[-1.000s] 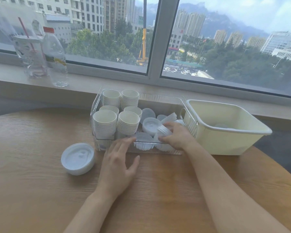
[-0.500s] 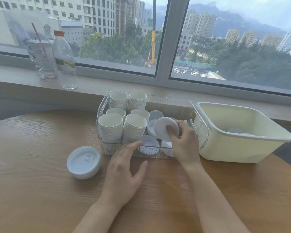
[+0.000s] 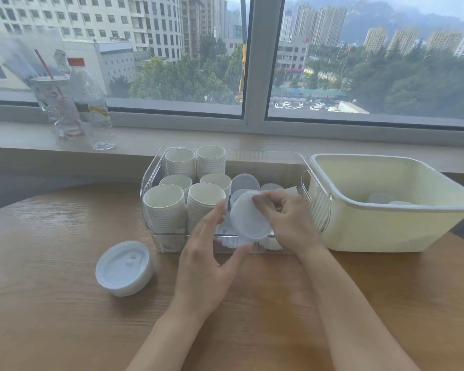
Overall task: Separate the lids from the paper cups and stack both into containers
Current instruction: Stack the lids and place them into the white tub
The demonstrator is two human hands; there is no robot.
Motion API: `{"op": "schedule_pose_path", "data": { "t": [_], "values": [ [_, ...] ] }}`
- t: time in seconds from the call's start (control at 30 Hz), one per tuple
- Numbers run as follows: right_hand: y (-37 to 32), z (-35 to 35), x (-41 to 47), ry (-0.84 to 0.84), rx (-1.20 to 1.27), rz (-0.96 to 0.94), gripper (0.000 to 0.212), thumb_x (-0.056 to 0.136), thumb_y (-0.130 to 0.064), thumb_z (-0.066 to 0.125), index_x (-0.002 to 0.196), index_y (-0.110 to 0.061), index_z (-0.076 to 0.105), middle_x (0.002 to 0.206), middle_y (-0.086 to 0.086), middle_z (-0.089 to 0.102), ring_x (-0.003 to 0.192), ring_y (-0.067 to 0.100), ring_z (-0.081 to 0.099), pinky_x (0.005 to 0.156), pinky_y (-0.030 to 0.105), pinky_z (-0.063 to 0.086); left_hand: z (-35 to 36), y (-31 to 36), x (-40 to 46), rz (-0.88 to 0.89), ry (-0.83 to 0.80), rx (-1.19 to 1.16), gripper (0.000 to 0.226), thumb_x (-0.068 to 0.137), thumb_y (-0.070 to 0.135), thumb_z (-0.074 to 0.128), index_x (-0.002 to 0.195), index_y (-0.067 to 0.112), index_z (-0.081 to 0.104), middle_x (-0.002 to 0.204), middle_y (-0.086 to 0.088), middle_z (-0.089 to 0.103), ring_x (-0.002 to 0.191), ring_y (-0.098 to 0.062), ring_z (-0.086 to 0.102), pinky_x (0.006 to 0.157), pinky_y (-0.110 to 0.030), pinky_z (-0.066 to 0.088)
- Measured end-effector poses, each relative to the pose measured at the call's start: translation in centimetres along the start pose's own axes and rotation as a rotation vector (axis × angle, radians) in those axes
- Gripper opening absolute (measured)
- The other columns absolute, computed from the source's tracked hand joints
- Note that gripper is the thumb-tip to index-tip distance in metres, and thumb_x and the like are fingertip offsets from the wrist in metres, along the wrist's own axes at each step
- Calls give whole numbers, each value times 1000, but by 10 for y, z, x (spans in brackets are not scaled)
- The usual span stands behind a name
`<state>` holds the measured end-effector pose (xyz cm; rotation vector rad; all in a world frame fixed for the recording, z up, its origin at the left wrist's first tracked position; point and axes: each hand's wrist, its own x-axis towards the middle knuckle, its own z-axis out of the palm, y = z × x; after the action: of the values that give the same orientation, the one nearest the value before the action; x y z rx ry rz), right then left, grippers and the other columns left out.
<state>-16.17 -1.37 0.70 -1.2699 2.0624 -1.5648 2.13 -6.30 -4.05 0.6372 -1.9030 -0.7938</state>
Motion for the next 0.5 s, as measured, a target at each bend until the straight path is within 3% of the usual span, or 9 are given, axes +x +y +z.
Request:
{"op": "schedule_pose_path", "data": {
  "t": [0.1, 0.17, 0.23, 0.33, 0.43, 0.5],
  "values": [
    [-10, 1, -4, -125, 92, -25, 19, 101, -29, 69, 105, -16, 82, 90, -15, 77, 89, 5, 68, 79, 18, 51, -1, 6, -1, -19, 6, -67, 90, 79, 49, 86, 157, 38, 42, 143, 24, 58, 121, -12, 65, 99, -34, 57],
    [-16, 1, -6, -158, 179, -20, 16, 98, -24, 72, 105, -14, 82, 94, -7, 81, 90, 5, 71, 78, 15, 53, -6, 8, -3, -33, 38, -99, 89, 77, 49, 86, 155, 40, 44, 139, 23, 61, 116, -13, 68, 97, -29, 56],
    [-21, 1, -9, -186, 210, -5, 13, 96, -22, 75, 104, -13, 82, 96, 4, 81, 87, 8, 73, 75, 18, 57, -14, 12, -4, -59, 60, -147, 86, 75, 44, 88, 151, 44, 47, 135, 25, 63, 113, -10, 70, 92, -20, 55],
    [-26, 4, -12, -274, 166, 14, 11, 96, -27, 76, 105, -21, 79, 94, 5, 81, 86, 20, 76, 76, 34, 59, -27, 18, -6, -70, 56, -194, 79, 74, 38, 89, 143, 45, 53, 135, 21, 64, 117, -10, 69, 90, -15, 53],
    [-32, 13, -17, -334, 78, -27, 5, 97, -30, 75, 101, -27, 75, 92, 0, 81, 85, 28, 75, 72, 40, 58, -36, 21, -9, -56, 25, -217, 76, 78, 35, 88, 145, 36, 52, 137, 13, 66, 121, -11, 67, 95, -20, 54],
    [-36, 21, -21, -370, 24, -66, 3, 99, -29, 72, 100, -27, 74, 93, -3, 81, 89, 25, 75, 81, 42, 60, -40, 20, -12, -45, -9, -257, 72, 84, 25, 88, 146, 27, 50, 137, 11, 67, 126, -13, 66, 102, -30, 55]
  ]
}}
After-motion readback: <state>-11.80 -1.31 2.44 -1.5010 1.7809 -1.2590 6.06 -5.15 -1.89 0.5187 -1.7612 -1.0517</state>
